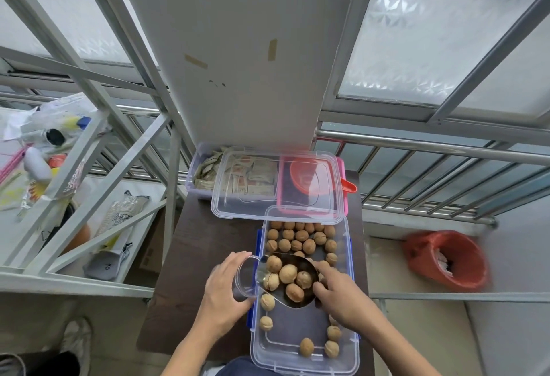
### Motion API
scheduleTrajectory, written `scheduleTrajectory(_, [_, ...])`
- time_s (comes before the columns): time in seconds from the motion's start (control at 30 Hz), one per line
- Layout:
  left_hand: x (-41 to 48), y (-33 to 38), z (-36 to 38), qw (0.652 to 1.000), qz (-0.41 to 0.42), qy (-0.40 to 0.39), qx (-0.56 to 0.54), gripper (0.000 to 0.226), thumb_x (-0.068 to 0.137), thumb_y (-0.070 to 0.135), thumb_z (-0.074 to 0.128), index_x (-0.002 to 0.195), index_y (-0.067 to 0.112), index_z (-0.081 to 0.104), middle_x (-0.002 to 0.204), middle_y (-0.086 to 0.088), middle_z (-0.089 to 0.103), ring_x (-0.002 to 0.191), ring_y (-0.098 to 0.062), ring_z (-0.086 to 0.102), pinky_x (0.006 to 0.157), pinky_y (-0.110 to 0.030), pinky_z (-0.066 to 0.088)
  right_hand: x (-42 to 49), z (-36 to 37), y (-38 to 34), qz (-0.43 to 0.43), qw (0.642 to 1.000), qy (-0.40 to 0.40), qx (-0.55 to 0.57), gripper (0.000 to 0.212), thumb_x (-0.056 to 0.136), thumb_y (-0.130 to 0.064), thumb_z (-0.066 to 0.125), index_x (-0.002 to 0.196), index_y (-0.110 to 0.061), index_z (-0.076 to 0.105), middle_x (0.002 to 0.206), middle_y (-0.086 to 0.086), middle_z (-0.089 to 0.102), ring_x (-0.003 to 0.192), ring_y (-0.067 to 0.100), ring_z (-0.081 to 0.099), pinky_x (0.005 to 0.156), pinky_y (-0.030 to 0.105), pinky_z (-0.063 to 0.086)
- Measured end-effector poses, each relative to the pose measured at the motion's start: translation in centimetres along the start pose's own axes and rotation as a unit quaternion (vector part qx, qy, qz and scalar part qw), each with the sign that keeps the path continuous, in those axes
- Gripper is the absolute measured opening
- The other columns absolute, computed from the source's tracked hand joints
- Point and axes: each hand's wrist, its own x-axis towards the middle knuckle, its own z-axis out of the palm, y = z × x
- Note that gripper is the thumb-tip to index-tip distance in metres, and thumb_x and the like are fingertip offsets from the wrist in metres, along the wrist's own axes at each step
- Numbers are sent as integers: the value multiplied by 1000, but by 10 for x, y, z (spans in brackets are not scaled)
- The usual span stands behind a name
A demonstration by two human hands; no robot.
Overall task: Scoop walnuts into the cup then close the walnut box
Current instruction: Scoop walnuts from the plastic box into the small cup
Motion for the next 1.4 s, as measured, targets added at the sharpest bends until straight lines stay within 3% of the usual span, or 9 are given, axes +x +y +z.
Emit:
scheduleTrajectory(0.33, [0, -4, 8, 999, -20, -2, -26, 87, 80, 45, 87, 155, 43, 43, 160, 28, 41, 162, -7, 17, 120, -31, 3, 2, 7, -42, -61, 961, 71, -262, 46, 98, -30, 38, 143, -27, 39, 115, 7, 71, 98, 37, 67, 69, 42, 46])
scheduleTrajectory(0.43, [-1, -6, 6, 998, -32, -6, -48, 85, 79, 43, 89, 152, 46, 44, 158, 26, 45, 159, -10, 26, 120, -19, 14, -2, 8, -41, -64, 957, 82, -272, 43, 98, -28, 38, 141, -28, 40, 109, 3, 72, 93, 34, 67, 63, 39, 41])
scheduleTrajectory(0.53, [0, -10, 4, 993, -55, -29, -100, 88, 76, 49, 91, 151, 50, 44, 155, 24, 48, 147, -15, 46, 120, -43, 44, -8, 6, -38, -58, 961, 92, -254, 39, 98, -31, 39, 137, -30, 41, 111, 1, 70, 97, 33, 67, 64, 38, 40])
scheduleTrajectory(0.7, [-1, -11, 2, 992, -60, -25, -110, 89, 77, 39, 93, 151, 48, 44, 153, 24, 50, 144, -8, 49, 118, -47, 48, -12, 15, -9, -40, 986, 106, -119, 37, 100, -41, 40, 135, -50, 35, 97, -9, 69, 89, 22, 65, 69, 40, 50])
scheduleTrajectory(0.8, [-1, -12, 2, 993, -66, -15, -97, 91, 76, 29, 94, 150, 46, 44, 149, 26, 52, 141, -1, 50, 121, -39, 44, -3, 34, 23, 47, 988, 67, 128, 25, 99, -35, 47, 123, -41, 52, 79, -11, 68, 70, 14, 62, 65, 33, 51])
scheduleTrajectory(0.93, [0, -16, 1, 992, -77, -15, -100, 93, 75, 21, 93, 150, 46, 43, 150, 23, 51, 140, 2, 49, 121, -35, 43, 3, 70, 55, 265, 841, -9, 471, 20, 105, -15, 45, 98, -1, 57, 63, 12, 57, 44, 17, 45, 40, 22, 35])
scheduleTrajectory(1.07, [0, -18, -1, 991, -88, -26, -101, 94, 77, 17, 93, 146, 52, 40, 149, 24, 50, 135, 14, 46, 112, -10, 38, 10, 103, 69, 361, 714, -12, 600, 45, 111, -19, 39, 73, 2, 51, 57, 13, 47, 34, 16, 41, 32, 16, 31])
scheduleTrajectory(1.2, [-2, -23, 0, 990, -95, -40, -101, 94, 77, 14, 92, 145, 53, 39, 150, 25, 49, 133, 21, 42, 104, 4, 33, 32, 114, 70, 343, 724, 39, 597, 30, 111, -17, 39, 92, 2, 51, 64, 15, 51, 45, 18, 43, 33, 21, 35])
scheduleTrajectory(1.4, [-3, -27, -1, 989, -96, -60, -92, 94, 81, 20, 90, 152, 50, 36, 154, 25, 44, 139, 15, 40, 111, -6, 33, 85, 107, 56, 271, 797, 75, 535, 16, 110, -17, 41, 116, -6, 50, 73, 13, 60, 55, 18, 52, 49, 29, 44])
